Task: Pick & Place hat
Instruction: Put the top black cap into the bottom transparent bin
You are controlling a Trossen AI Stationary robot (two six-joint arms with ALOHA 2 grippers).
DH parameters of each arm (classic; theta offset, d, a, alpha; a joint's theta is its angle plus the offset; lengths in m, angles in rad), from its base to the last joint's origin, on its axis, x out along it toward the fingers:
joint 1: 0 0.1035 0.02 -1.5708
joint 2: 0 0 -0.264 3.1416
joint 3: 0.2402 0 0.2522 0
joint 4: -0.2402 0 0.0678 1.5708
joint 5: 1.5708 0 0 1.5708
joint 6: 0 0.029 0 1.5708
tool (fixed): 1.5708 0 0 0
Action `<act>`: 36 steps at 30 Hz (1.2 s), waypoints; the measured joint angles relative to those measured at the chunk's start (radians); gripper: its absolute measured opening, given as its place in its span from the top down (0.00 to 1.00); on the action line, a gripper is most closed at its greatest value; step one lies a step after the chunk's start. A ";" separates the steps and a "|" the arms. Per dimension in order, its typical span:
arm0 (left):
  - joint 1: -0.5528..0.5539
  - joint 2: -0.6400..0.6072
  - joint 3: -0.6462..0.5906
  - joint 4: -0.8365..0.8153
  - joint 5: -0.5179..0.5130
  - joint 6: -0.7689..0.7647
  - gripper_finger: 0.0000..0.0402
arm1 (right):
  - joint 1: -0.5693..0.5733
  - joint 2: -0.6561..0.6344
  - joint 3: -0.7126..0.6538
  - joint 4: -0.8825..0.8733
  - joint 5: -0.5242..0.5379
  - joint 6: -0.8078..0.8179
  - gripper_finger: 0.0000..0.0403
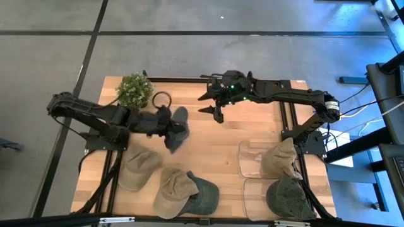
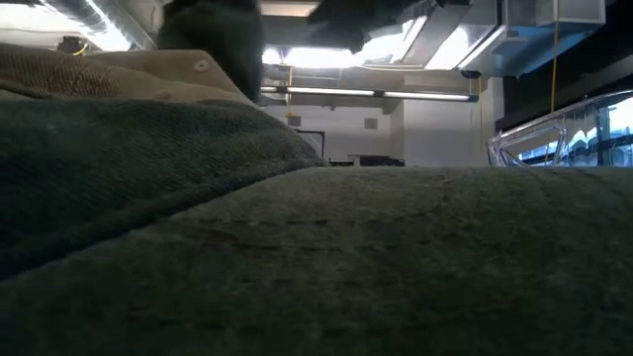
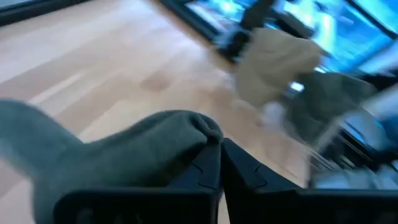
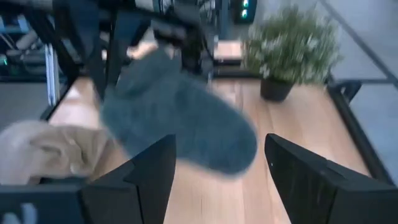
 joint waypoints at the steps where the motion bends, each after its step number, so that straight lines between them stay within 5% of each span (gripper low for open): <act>1: 0.027 0.002 0.005 0.014 0.058 0.036 0.99 | 0.000 0.000 0.014 0.000 0.000 0.017 0.39; 5: 0.126 0.026 0.024 0.034 0.289 0.113 0.99 | 0.000 -0.001 0.060 0.000 -0.043 0.051 0.39; 10: 0.207 0.078 0.060 0.040 0.523 0.211 0.99 | -0.001 -0.002 0.069 -0.007 -0.279 0.000 0.39; 13: 0.233 0.106 0.080 0.045 0.619 0.280 0.99 | 0.001 -0.002 0.068 -0.017 -0.321 -0.001 0.39; 27: 0.351 0.168 0.093 0.023 0.915 0.450 0.99 | 0.002 0.126 0.059 -0.040 -0.298 -0.003 0.19; 36: 0.360 0.165 0.092 -0.011 1.019 0.538 0.99 | 0.006 0.194 0.059 -0.065 -0.359 0.101 0.17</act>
